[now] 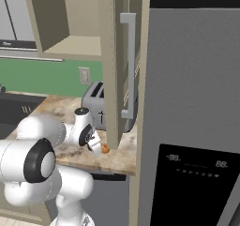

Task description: Pick the kiwi, tangerine from the counter and place them in the cabinet. Then close the cabinet.

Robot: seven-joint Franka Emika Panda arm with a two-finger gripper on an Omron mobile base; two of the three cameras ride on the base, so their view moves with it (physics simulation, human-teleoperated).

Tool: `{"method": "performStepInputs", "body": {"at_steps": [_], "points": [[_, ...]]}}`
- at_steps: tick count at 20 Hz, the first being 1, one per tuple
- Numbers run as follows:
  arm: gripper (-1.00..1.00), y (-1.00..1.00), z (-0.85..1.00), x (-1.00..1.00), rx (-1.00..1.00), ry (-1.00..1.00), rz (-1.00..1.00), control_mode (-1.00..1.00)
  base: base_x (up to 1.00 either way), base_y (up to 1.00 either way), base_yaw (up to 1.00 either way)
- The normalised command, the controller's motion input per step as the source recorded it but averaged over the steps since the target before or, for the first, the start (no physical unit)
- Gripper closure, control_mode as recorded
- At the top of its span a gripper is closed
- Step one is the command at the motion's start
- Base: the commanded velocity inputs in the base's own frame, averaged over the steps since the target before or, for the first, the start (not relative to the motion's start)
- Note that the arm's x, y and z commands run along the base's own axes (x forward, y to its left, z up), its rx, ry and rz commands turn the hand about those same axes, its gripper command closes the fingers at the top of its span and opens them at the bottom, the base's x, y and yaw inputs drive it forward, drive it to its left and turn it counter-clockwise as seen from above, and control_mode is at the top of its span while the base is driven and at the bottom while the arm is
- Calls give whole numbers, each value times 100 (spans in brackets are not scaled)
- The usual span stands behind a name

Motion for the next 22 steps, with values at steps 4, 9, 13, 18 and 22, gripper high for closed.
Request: {"method": "performStepInputs", "body": {"at_steps": [4, 9, 13, 18, 22], "points": [[100, -32, -44, -33, 0, -15, 0, -100, 0, 0, 0], [100, -15, -43, -38, 0, -11, -2, -100, 0, 0, 0], [100, -3, -15, -66, 5, -13, -1, -100, 0, 0, 0], [100, 9, 61, -80, 12, -29, -1, -100, 0, 0, 0], [100, 65, 100, -57, 3, -22, 1, -100, 0, 0, 0]]}}
